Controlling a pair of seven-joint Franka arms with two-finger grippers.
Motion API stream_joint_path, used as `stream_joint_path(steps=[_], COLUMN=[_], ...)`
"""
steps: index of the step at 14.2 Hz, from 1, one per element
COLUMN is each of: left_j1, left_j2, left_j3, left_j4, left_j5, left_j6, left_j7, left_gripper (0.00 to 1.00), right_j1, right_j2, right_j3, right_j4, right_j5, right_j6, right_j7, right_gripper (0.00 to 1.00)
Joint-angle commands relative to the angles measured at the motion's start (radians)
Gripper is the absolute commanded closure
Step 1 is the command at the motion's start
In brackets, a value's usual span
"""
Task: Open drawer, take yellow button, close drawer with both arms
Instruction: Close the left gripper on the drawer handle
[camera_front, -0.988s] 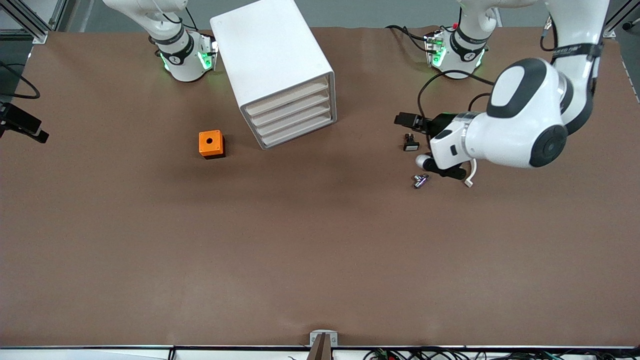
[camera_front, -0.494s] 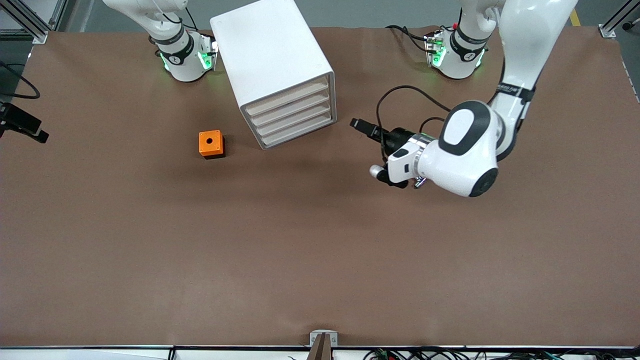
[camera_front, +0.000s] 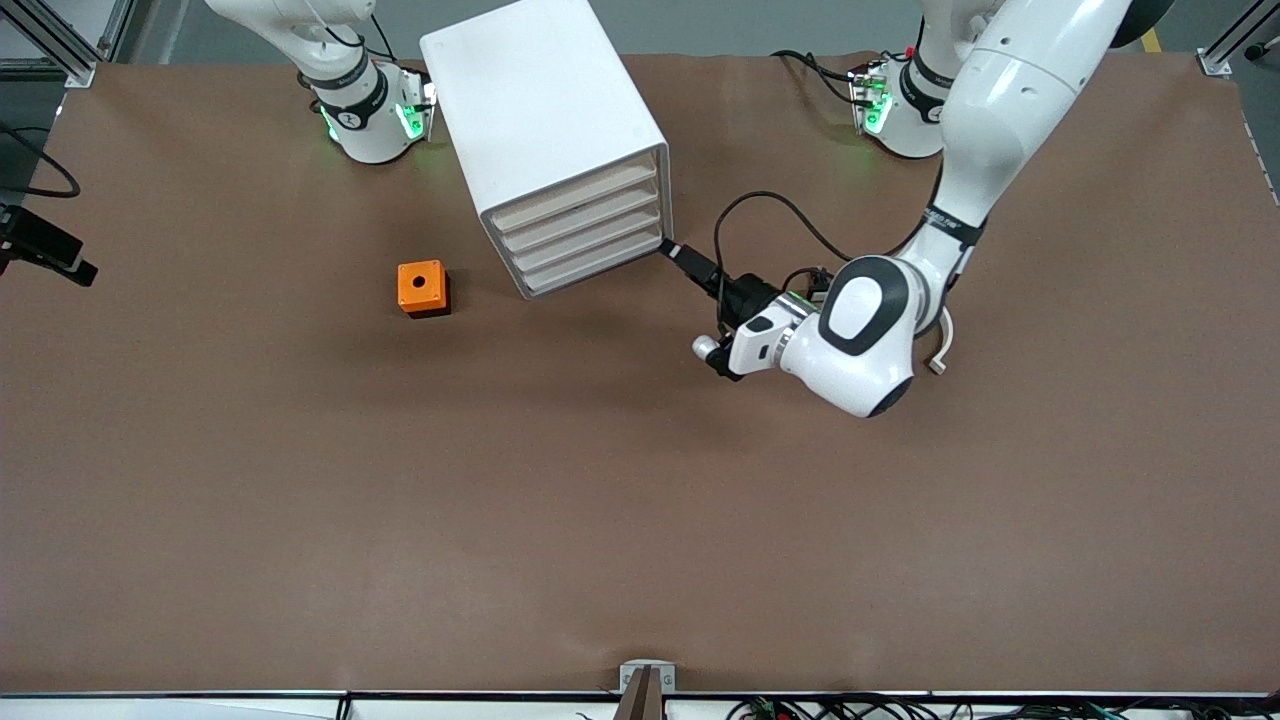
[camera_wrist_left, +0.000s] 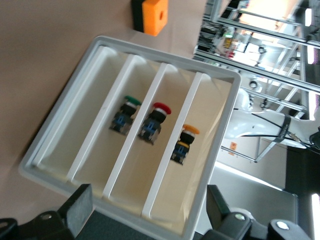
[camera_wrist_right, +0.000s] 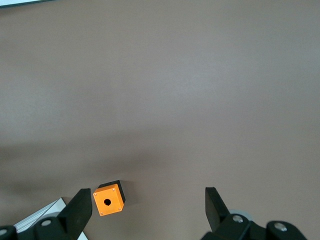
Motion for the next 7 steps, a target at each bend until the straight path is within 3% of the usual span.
stream_joint_path(steps=[1,7], left_j1=[-0.055,-0.143], left_j2=[-0.017,-0.011], left_j3=[-0.006,-0.004], left_j4=[-0.060,-0.069], left_j5=[-0.110,-0.187], left_j6=[0.068,0.123], left_j7=[0.088,0.206], left_gripper=[0.03,0.29], right_j1=[-0.026,-0.021], right_j2=[0.007,0.016], right_j3=[0.010,0.012], right_j4=[0.020,0.018], right_j5=[-0.016,-0.017], right_j6=[-0.008,-0.008], right_j7=[-0.010,-0.015], right_gripper=[0.00,0.00])
